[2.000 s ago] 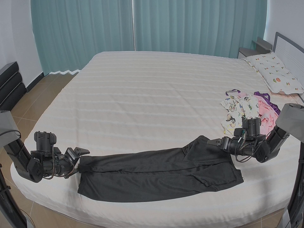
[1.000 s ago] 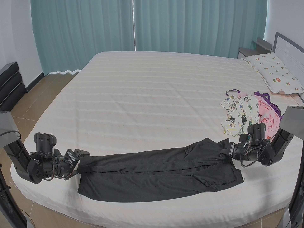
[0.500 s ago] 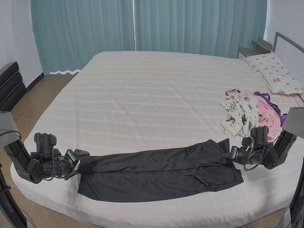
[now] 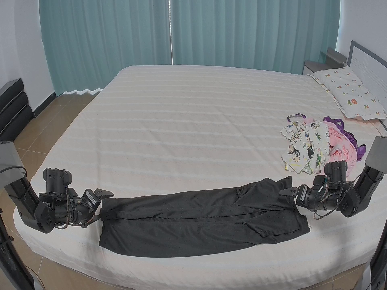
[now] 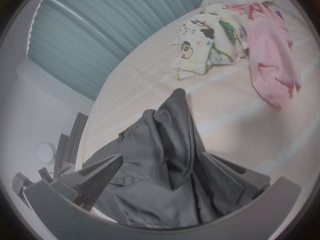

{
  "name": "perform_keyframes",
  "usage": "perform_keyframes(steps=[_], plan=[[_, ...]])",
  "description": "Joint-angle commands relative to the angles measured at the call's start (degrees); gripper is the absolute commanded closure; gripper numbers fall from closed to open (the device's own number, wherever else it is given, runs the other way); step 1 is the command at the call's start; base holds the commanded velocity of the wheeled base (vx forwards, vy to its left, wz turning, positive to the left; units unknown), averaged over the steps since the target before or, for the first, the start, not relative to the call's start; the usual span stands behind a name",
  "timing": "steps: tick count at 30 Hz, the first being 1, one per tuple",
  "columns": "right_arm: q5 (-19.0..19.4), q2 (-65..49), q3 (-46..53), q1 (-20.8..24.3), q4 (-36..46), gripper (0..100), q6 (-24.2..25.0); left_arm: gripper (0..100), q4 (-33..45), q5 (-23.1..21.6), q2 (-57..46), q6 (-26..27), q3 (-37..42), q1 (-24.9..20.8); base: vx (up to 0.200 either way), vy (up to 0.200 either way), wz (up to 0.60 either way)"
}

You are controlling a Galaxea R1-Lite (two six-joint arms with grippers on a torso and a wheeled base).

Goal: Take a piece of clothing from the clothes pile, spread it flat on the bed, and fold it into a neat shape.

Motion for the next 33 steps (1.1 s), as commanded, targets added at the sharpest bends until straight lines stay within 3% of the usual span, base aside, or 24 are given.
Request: perform_keyframes(steps=[1,6,12,17,33], plan=[[-0.3,-3.3,4.1,0.3,-2.0,0,4.0,0,-1.1,0.6,-0.3,0.0,-1.6,0.4,0.000,0.000,0.00],[-0.3,-2.6,9.2,0.3,-10.9,0,11.5,0,-1.0,2.5,1.0,3.3,-6.0,0.4,0.000,0.000,0.00],[-0.4,0.4,11.6,0.6,-16.0,0,11.8,0,0.0,6.8,5.6,9.5,-11.8,0.2,0.000,0.000,0.00],[-0.3,0.4,12.7,0.4,-16.5,0,12.1,0,9.4,7.2,9.0,10.2,-18.4,-1.6,0.000,0.000,0.00],[-0.1,-0.2,14.2,0.6,-16.5,0,12.1,0,10.1,7.4,11.0,11.1,-18.2,-1.7,0.000,0.000,0.00]])
